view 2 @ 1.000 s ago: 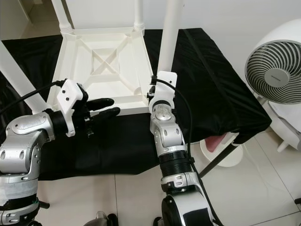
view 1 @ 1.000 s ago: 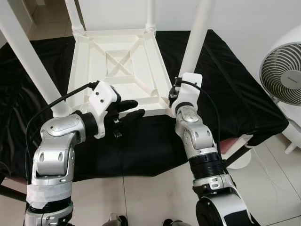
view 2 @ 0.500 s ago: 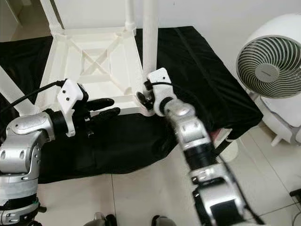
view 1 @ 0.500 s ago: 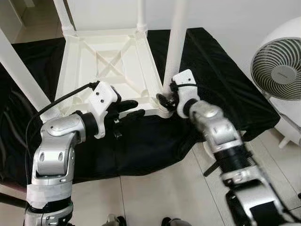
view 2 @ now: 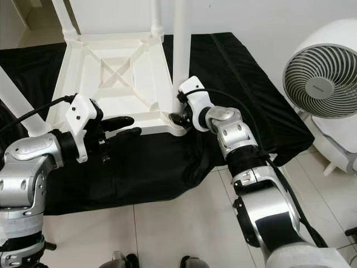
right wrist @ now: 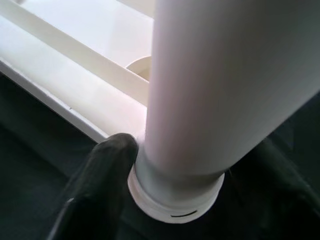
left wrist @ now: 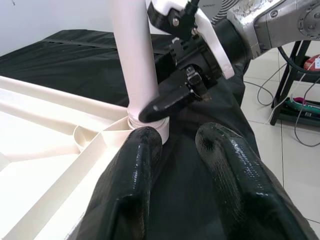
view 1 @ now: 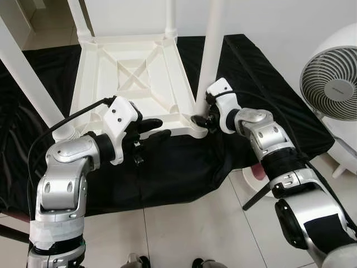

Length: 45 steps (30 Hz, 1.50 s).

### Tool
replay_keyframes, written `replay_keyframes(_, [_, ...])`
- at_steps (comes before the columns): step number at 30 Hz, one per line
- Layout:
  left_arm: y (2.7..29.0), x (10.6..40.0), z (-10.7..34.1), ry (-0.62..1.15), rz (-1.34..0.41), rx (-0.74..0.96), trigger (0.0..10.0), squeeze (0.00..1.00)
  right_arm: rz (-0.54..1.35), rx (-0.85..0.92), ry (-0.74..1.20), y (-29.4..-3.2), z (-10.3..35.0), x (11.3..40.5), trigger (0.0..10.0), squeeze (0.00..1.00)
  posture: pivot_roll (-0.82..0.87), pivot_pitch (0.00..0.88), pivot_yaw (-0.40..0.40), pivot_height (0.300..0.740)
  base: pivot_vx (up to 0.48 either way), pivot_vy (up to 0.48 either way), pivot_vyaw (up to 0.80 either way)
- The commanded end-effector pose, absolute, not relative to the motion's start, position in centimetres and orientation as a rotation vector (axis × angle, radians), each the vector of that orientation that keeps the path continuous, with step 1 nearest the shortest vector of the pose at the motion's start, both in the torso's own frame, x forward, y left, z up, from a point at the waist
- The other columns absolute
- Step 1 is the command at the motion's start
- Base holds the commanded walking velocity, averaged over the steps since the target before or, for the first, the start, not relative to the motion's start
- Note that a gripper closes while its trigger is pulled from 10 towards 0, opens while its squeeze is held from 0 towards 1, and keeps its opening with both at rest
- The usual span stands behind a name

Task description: Building children table

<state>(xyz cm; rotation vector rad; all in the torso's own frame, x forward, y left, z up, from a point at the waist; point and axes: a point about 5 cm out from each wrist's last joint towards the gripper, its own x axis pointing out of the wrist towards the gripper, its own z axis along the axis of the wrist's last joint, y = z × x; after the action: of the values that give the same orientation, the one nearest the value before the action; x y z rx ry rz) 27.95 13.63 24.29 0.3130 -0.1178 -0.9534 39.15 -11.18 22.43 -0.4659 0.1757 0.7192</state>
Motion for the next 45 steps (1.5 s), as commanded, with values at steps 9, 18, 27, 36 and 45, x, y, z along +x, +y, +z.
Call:
replay_keyframes(9, [14.4, 28.5, 24.4, -0.128, -0.763, 0.298, 10.0, 0.00, 0.744, -0.414, 0.134, -10.6, 22.9, 39.3, 0.0, 0.00, -0.03, 0.155, 0.015, 0.740, 0.000, 0.000, 0.00])
replay_keyframes(18, [14.2, 28.4, 24.3, -0.125, -0.768, 0.295, 10.0, 0.00, 0.370, -0.219, 0.104, -11.1, 22.8, 39.9, 0.0, 0.00, -0.04, 0.156, 0.018, 0.740, 0.000, 0.000, 0.00])
replay_keyframes(27, [13.7, 28.5, 24.2, -0.125, -0.789, 0.291, 10.0, 0.00, -0.130, 0.087, 0.114, -8.9, 20.6, 38.0, 0.0, 0.00, -0.05, 0.155, 0.021, 0.740, 0.000, 0.000, 0.00])
replay_keyframes(36, [13.8, 28.4, 24.1, -0.124, -0.785, 0.291, 10.0, 0.00, -0.082, 0.078, 0.044, -5.6, 21.0, 37.2, 5.3, 0.00, -0.04, 0.143, 0.006, 0.740, 0.000, 0.000, 0.00])
replay_keyframes(45, [13.9, 28.4, 23.9, -0.120, -0.781, 0.291, 10.0, 0.00, 0.085, -0.031, 0.001, -4.0, 21.6, 36.5, 10.0, 0.64, -0.05, 0.138, 0.009, 0.740, 0.000, 0.000, 0.00])
